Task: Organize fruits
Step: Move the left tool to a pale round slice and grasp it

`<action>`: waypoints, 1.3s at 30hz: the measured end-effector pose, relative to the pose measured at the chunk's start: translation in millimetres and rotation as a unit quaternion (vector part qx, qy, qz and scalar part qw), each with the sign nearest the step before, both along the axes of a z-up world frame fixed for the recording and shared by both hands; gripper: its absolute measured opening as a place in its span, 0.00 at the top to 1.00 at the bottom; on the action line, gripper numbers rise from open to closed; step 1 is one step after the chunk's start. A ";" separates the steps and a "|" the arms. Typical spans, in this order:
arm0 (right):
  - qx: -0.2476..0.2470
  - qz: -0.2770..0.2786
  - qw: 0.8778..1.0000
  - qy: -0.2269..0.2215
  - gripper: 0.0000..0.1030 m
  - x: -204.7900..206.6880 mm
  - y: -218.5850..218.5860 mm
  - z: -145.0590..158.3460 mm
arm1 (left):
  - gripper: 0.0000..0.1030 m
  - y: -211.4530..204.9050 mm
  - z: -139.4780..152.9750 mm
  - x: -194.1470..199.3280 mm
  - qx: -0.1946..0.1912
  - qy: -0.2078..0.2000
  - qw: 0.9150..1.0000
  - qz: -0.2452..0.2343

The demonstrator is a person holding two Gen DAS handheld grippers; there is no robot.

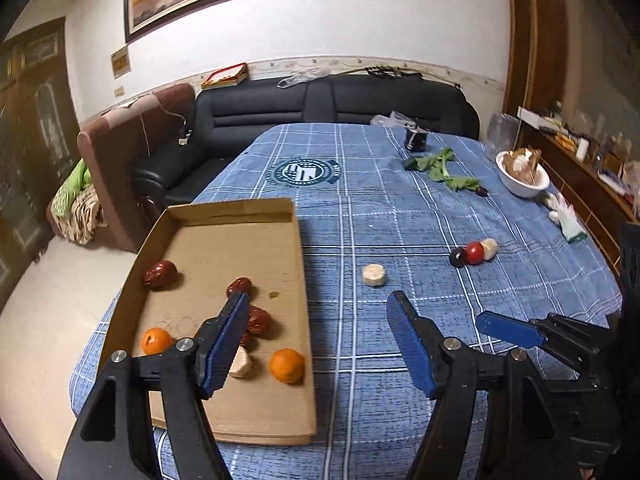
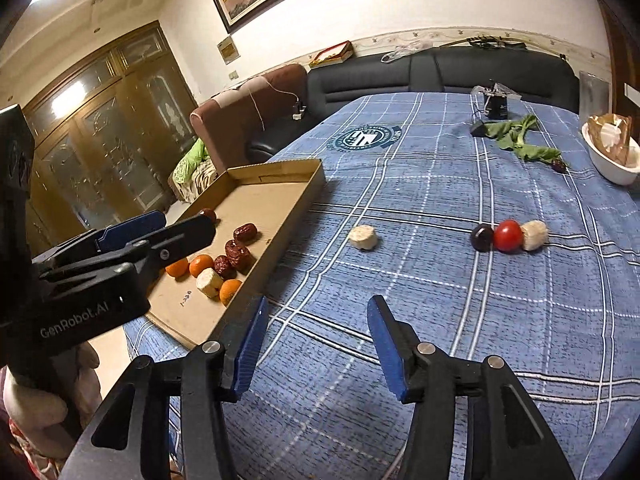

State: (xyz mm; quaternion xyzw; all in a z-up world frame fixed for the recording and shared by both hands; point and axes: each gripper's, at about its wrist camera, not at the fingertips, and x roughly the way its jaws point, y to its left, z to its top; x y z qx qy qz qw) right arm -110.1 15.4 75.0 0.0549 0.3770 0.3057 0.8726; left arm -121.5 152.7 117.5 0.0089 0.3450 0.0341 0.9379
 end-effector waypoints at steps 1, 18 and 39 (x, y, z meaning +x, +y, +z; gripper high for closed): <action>0.002 -0.002 1.000 0.001 0.45 0.5 -3.5 -0.6 | 0.32 -2.6 -0.3 0.5 0.002 0.001 1.000 -0.001; 0.006 -0.051 0.998 0.028 0.43 18.8 -56.6 -18.9 | 0.32 -23.5 -26.2 23.4 0.011 0.047 0.999 -0.023; -0.020 -0.175 0.982 0.074 0.43 116.7 -137.4 -39.5 | 0.32 -36.4 -69.8 114.4 -0.051 0.093 0.993 -0.057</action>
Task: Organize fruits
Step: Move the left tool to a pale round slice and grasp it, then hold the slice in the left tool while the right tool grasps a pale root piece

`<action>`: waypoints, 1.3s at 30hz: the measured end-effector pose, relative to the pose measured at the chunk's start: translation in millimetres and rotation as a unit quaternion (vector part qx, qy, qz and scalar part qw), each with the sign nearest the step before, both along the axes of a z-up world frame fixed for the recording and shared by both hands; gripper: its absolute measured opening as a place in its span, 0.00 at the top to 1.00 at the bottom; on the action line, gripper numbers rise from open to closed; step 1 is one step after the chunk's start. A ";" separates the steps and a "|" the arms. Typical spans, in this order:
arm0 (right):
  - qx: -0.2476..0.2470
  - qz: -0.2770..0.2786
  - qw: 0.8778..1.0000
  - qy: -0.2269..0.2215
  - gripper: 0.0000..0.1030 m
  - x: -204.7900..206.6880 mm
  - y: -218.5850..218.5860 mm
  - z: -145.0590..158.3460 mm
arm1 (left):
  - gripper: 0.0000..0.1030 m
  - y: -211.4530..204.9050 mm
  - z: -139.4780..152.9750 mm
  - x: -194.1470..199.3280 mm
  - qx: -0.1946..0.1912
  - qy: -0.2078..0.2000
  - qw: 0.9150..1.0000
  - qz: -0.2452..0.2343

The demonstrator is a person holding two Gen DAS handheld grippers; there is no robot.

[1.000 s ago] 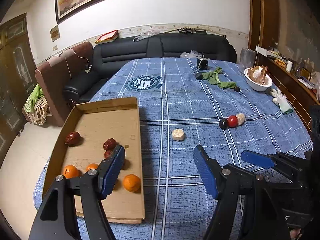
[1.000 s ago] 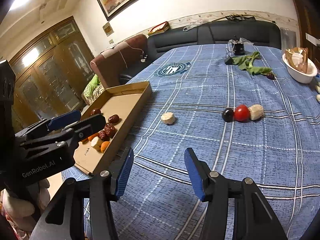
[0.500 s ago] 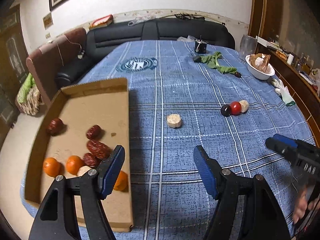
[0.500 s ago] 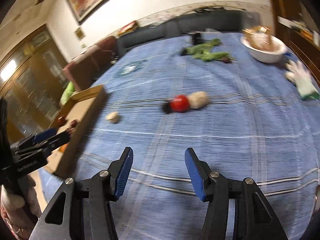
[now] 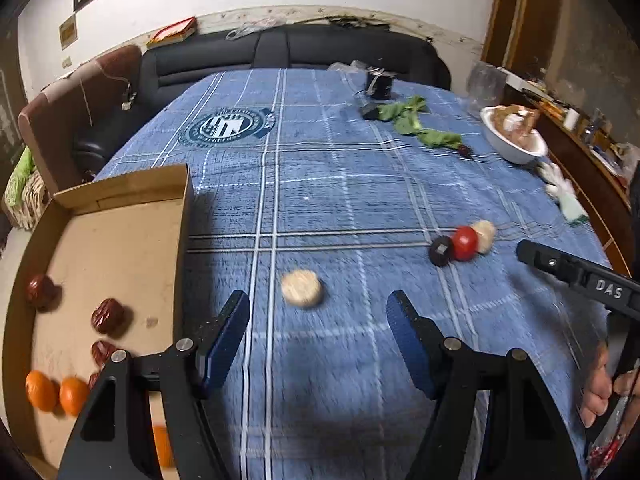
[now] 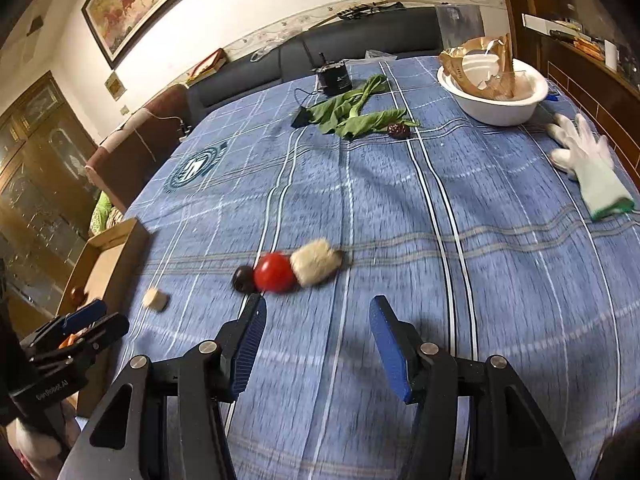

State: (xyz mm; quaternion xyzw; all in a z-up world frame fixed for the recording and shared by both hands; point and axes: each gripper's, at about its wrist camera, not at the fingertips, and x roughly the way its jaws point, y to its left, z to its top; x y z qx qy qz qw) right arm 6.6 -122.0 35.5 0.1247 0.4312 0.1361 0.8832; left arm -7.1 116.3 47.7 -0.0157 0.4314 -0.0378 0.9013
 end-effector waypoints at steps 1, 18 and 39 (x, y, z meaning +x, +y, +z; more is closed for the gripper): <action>0.005 -0.002 1.000 0.003 0.43 7.1 -0.5 -2.0 | 0.32 1.4 -3.5 5.9 -0.002 0.007 1.000 0.003; 0.033 -0.011 0.999 0.020 0.45 46.3 8.9 -21.0 | 0.64 -7.2 -31.6 32.9 0.003 0.055 0.998 -0.019; 0.056 -0.048 0.997 -0.003 0.69 29.2 -29.2 -11.5 | 0.74 -32.1 -32.2 8.5 -0.001 0.046 0.998 -0.053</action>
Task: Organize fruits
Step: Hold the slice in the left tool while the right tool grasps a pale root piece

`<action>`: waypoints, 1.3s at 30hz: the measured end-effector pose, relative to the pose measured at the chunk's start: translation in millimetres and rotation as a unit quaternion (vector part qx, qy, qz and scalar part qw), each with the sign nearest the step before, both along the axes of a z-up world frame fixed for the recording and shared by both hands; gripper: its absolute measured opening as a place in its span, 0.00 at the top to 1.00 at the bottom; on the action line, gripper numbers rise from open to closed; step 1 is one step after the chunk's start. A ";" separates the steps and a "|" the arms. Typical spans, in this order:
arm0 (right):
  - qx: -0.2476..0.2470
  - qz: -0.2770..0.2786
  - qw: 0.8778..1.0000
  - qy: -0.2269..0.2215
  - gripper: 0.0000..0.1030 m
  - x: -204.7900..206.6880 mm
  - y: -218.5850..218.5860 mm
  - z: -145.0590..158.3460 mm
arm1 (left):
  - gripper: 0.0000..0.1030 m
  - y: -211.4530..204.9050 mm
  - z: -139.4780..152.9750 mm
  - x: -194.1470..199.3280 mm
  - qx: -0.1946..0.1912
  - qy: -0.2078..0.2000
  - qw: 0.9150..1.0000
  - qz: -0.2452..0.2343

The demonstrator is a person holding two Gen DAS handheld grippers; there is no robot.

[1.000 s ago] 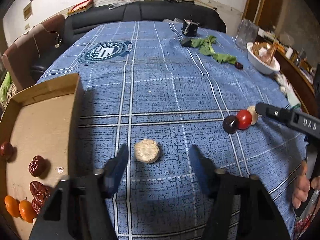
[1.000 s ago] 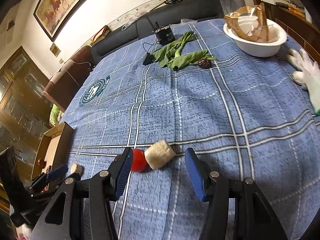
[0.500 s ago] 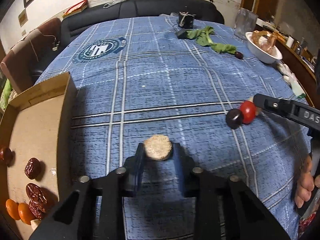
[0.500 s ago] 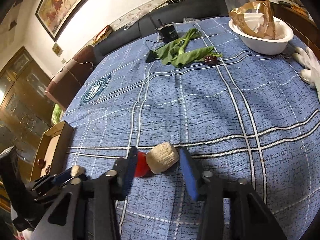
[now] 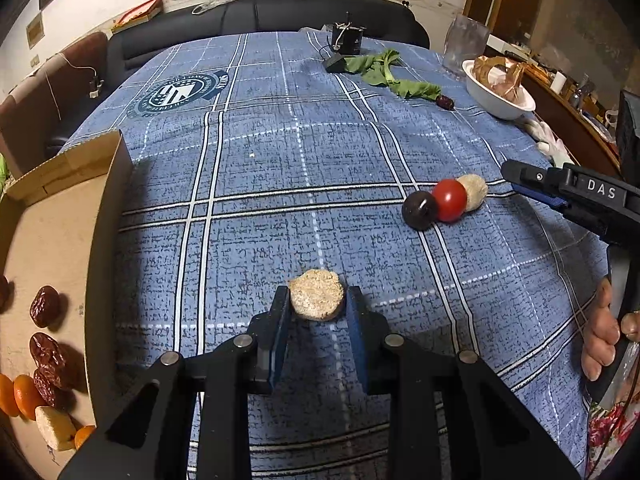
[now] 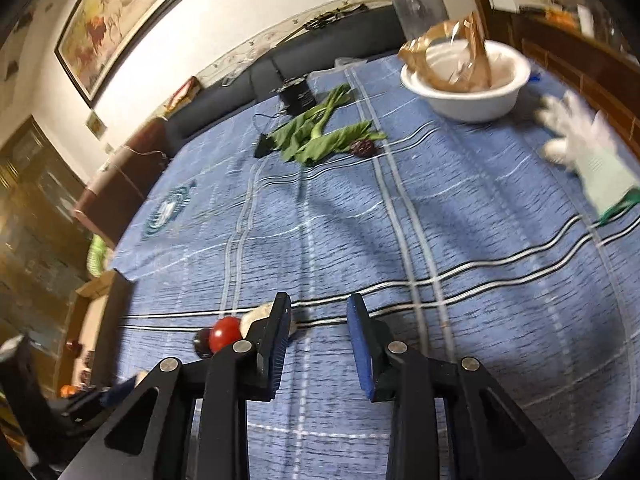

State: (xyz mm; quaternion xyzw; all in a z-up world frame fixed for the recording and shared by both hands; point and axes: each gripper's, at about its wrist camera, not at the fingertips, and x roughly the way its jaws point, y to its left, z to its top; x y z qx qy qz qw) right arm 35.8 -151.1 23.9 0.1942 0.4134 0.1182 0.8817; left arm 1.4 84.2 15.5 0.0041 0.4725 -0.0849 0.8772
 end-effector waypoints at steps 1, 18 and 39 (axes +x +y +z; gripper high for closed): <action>0.005 0.006 1.000 -0.003 0.68 -0.1 1.3 -0.2 | 0.74 0.0 -0.1 -0.2 -0.001 -0.001 1.000 0.001; -0.030 0.061 0.998 -0.003 0.60 5.8 45.7 -13.7 | 0.59 -13.9 -4.4 -7.8 0.022 -0.036 0.999 -0.001; -0.076 0.046 0.996 -0.010 0.54 0.1 52.0 -10.9 | 0.74 5.7 2.9 -31.4 -0.004 -0.031 0.999 0.018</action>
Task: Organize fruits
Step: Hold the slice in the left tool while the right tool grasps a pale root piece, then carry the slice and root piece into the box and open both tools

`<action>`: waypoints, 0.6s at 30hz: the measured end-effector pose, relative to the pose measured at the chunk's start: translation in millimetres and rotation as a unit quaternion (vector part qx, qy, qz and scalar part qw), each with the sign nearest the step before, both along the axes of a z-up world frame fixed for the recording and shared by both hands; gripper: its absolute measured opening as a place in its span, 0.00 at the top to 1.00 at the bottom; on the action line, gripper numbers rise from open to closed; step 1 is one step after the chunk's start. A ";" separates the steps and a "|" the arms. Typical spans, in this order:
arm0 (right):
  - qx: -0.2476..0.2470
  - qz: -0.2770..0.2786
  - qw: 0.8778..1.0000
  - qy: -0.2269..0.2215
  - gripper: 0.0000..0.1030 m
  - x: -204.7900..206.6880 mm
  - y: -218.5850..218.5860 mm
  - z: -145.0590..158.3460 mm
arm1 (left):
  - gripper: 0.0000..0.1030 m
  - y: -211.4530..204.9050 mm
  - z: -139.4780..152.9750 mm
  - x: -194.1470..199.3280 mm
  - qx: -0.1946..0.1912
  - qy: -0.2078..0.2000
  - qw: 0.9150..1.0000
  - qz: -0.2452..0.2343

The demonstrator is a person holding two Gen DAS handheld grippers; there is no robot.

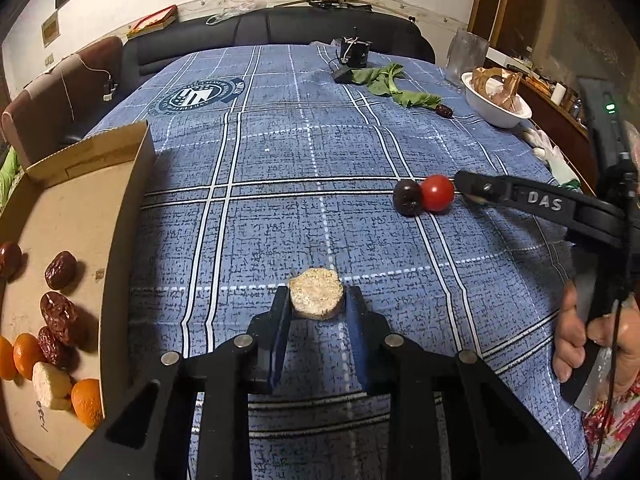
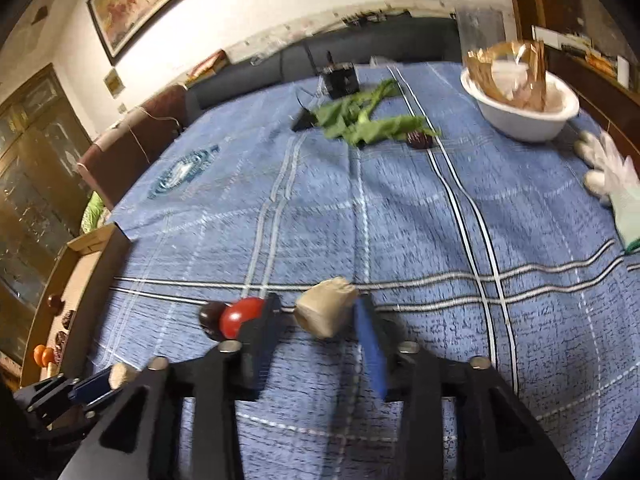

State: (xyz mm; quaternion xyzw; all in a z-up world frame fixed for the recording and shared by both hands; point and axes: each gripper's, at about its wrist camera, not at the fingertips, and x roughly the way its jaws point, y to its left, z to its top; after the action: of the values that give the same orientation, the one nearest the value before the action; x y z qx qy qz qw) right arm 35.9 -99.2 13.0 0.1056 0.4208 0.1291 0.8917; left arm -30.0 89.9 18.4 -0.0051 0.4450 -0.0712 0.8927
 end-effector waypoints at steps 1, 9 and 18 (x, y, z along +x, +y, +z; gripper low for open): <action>0.005 0.001 1.000 0.005 0.54 1.4 -1.4 -2.7 | 0.74 -0.7 0.2 -0.9 0.000 -0.001 1.000 -0.001; -0.030 0.020 0.999 -0.010 0.70 -3.9 13.5 -0.3 | 0.74 -0.2 2.4 -12.2 -0.002 -0.007 1.000 -0.007; -0.015 0.016 1.000 -0.022 0.70 -25.0 16.4 19.3 | 0.74 50.9 31.2 -34.9 -0.032 -0.038 0.998 0.040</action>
State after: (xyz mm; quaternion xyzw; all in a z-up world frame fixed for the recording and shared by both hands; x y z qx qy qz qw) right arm 10.9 -82.8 32.4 0.0825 0.4047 0.1391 0.9000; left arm -65.0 140.8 49.6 -0.0488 0.4079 -0.0503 0.9103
